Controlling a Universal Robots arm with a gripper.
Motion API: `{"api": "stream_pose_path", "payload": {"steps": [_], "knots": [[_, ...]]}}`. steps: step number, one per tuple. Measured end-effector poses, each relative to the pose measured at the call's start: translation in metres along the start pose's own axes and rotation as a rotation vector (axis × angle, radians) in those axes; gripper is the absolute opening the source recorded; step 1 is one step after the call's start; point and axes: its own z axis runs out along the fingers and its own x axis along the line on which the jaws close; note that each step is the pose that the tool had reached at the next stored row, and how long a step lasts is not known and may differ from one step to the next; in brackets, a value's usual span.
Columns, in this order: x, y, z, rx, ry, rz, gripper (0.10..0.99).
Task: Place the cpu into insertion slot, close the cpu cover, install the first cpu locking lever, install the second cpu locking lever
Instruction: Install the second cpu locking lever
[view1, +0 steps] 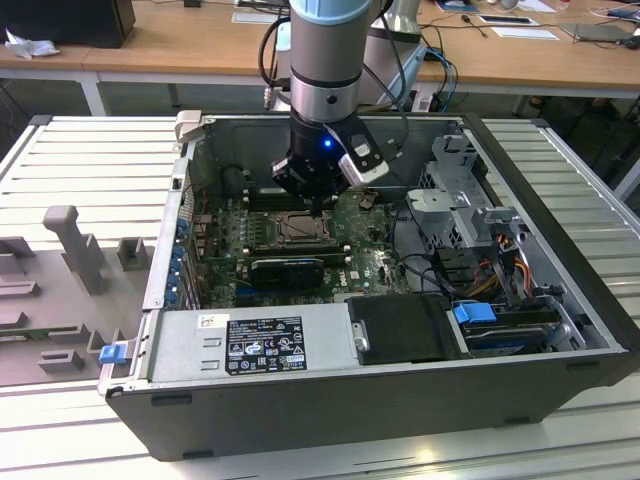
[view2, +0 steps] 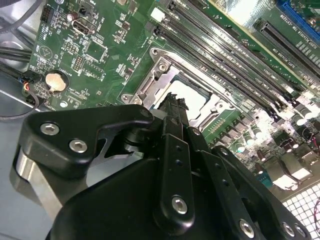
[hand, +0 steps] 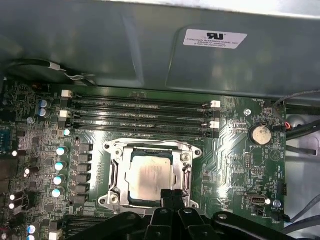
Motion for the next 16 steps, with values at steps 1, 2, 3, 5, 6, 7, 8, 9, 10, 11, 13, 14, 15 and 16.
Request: {"api": "stream_pose_path", "payload": {"steps": [1, 2, 3, 5, 6, 7, 8, 9, 10, 11, 13, 14, 15, 16], "knots": [[0.0000, -0.0005, 0.0000, 0.000, 0.0000, 0.000, 0.106], [0.0000, -0.0010, -0.0001, 0.000, 0.0000, 0.000, 0.106], [0.0001, -0.0014, -0.0001, 0.000, 0.0000, 0.000, 0.106], [0.0001, -0.0023, -0.0002, 0.000, 0.0001, 0.000, 0.106], [0.0002, -0.0030, -0.0003, 0.000, 0.0001, 0.000, 0.106], [0.0002, -0.0034, -0.0003, 0.000, 0.0000, 0.000, 0.106], [0.0002, -0.0038, -0.0003, 0.000, 0.0000, 0.000, 0.106], [0.0003, -0.0044, -0.0004, 0.000, 0.0000, 0.000, 0.106], [0.0003, -0.0048, -0.0004, 0.000, 0.0000, 0.000, 0.106], [0.0003, -0.0053, -0.0005, 0.000, 0.0000, 0.000, 0.106], [0.0004, -0.0061, -0.0005, 0.000, 0.0001, 0.000, 0.106], [0.0004, -0.0069, -0.0006, 0.000, 0.0000, 0.000, 0.106], [0.0005, -0.0075, -0.0007, 0.000, 0.0000, 0.000, 0.106], [0.0005, -0.0083, -0.0007, 0.000, 0.0000, 0.000, 0.106]]}}
